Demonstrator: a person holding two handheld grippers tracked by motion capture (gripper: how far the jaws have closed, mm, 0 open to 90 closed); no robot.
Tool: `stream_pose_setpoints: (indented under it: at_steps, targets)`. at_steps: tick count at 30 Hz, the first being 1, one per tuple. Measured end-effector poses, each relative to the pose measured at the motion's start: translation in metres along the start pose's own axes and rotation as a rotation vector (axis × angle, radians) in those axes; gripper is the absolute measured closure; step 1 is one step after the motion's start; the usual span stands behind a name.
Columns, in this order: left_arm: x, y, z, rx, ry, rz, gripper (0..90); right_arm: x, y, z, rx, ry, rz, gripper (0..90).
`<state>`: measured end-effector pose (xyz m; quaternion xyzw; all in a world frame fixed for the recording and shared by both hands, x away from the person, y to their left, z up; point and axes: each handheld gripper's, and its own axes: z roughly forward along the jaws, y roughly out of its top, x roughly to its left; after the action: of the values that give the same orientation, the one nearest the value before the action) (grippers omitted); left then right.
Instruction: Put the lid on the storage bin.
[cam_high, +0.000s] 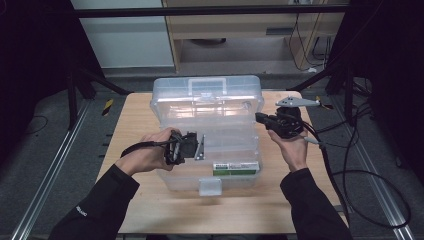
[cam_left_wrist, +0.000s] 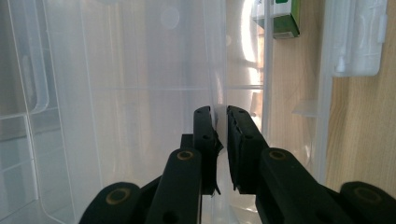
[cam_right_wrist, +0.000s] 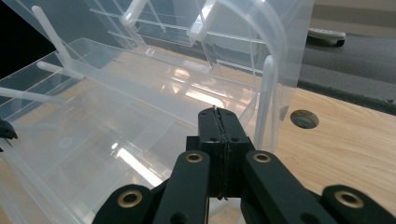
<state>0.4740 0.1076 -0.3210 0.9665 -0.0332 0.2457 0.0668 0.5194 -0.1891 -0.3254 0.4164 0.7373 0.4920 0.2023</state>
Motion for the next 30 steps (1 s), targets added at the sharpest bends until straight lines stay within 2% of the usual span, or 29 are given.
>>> stream_pose_setpoints:
  at_steps: [12,20,22,24,27,30]
  targets:
    - [-0.007,0.001,0.002,0.011,-0.008,0.005,82.0,-0.002,0.001,-0.003,-0.007,-0.017,-0.011,90.0]
    - [-0.008,-0.001,0.002,-0.008,-0.011,-0.004,80.8,0.000,-0.004,-0.004,-0.011,0.007,-0.016,90.0]
    - [-0.008,-0.003,0.002,-0.021,-0.009,-0.013,79.9,0.000,-0.004,-0.004,-0.005,0.009,-0.016,90.0]
    - [-0.008,-0.006,0.001,-0.057,-0.007,-0.027,79.1,0.001,-0.005,-0.004,-0.004,0.013,-0.020,90.0]
    - [-0.007,-0.009,-0.006,-0.089,0.000,-0.051,76.9,0.001,-0.005,-0.005,-0.002,0.015,-0.024,90.0]
    - [-0.008,-0.012,-0.015,-0.129,0.023,-0.073,74.8,0.001,-0.007,-0.005,0.001,0.019,-0.022,90.0]
